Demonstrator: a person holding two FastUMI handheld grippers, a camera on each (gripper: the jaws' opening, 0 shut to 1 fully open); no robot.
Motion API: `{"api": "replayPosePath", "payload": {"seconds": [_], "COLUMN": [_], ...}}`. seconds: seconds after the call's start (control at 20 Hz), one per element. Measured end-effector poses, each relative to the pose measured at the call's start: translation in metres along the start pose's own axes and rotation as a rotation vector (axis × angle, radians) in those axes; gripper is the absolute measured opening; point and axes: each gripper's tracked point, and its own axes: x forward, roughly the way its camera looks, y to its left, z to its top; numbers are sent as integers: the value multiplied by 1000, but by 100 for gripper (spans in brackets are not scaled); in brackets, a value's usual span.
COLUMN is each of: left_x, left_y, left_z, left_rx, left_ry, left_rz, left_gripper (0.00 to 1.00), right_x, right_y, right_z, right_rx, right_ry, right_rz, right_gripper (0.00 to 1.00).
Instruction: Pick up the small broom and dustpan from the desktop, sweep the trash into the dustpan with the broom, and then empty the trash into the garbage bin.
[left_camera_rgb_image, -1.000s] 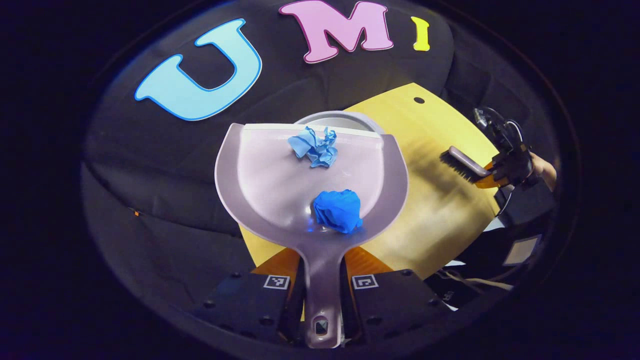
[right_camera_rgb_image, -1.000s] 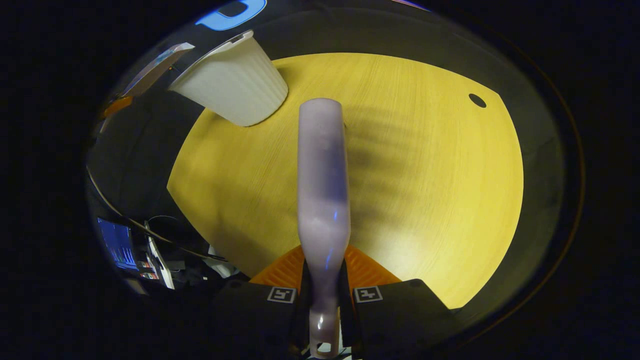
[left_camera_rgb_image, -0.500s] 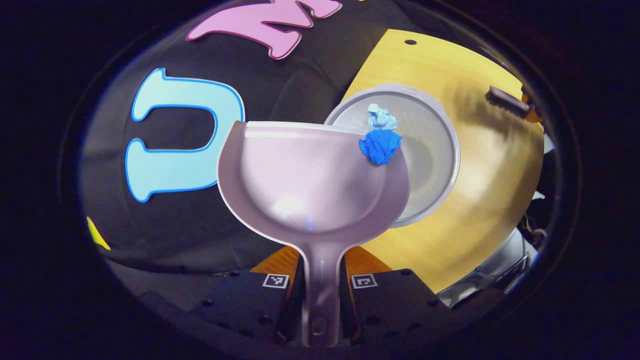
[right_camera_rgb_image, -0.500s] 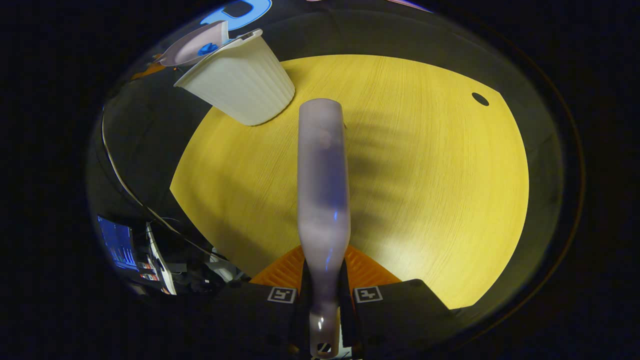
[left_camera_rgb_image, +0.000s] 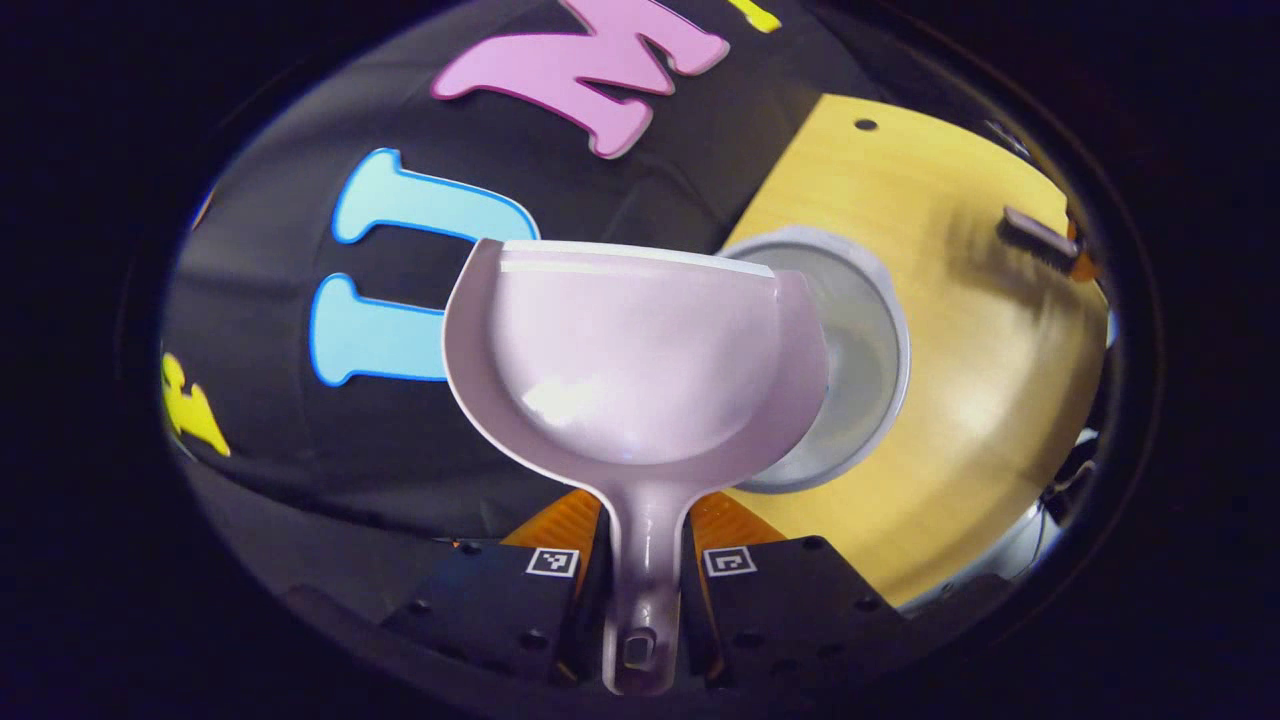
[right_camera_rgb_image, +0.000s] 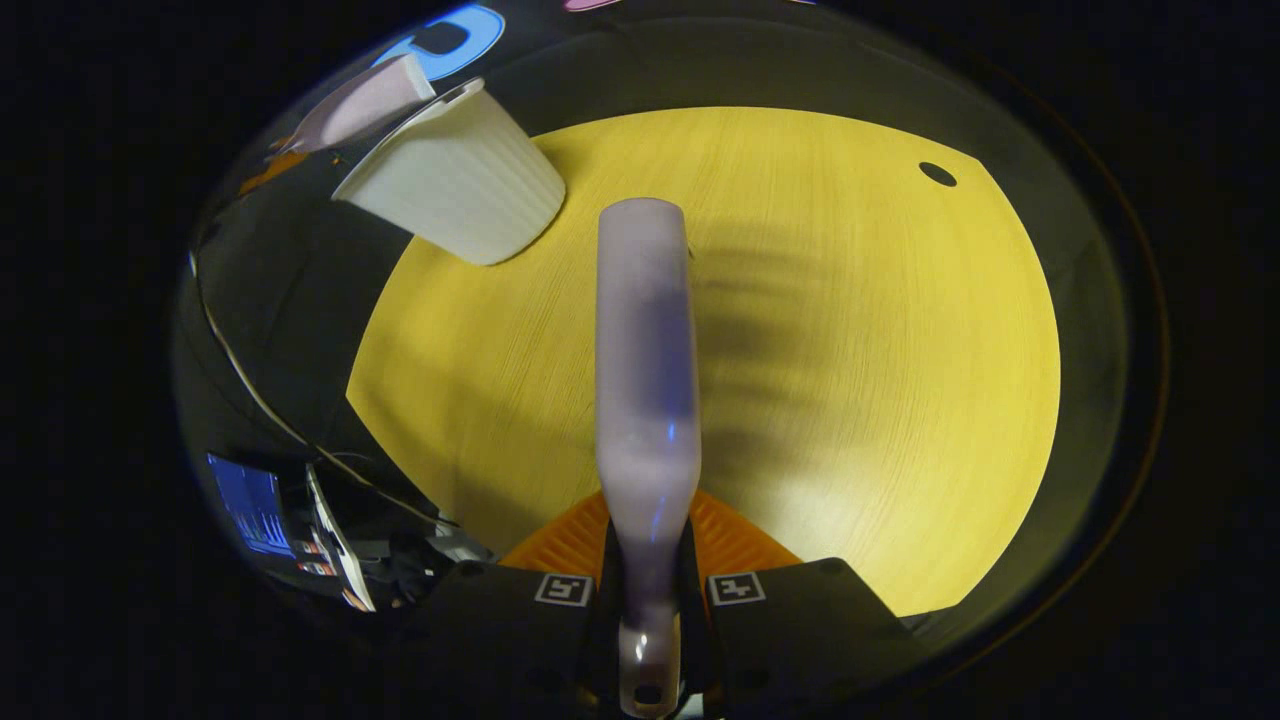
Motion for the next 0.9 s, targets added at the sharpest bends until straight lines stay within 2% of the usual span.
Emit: {"api": "replayPosePath", "payload": {"seconds": [0.05, 0.15, 0.3, 0.45, 0.6, 0.7, 0.8, 0.9], "left_x": [-4, -14, -49, -81, -89, -80, -64, -43], "left_y": [-9, -37, -101, -188, -269, -310, -340, -365], "left_z": [13, 30, 61, 76, 68, 61, 57, 50], "left_rx": [-103, -274, -454, -589, -633, -652, -678, -693], "left_ry": [-59, -154, -292, -344, -313, -274, -213, -143], "left_rz": [-11, -89, -237, -411, -561, -632, -671, -659], "left_gripper": [29, 27, 29, 29, 29, 29, 29, 29], "right_x": [-1, -4, -13, -23, -24, -21, -16, -11], "right_y": [-2, -7, -15, -16, -22, -24, -25, -27], "right_z": [5, 9, 8, 7, 11, 9, 5, -4], "right_rx": [18, 42, 62, 114, 189, 221, 215, 195], "right_ry": [-13, -36, -67, -125, -183, -176, -153, -90], "right_rz": [-2, -26, -70, -117, -147, -170, -196, -223], "right_gripper": [28, 28, 28, 28, 28, 28, 28, 28]}}
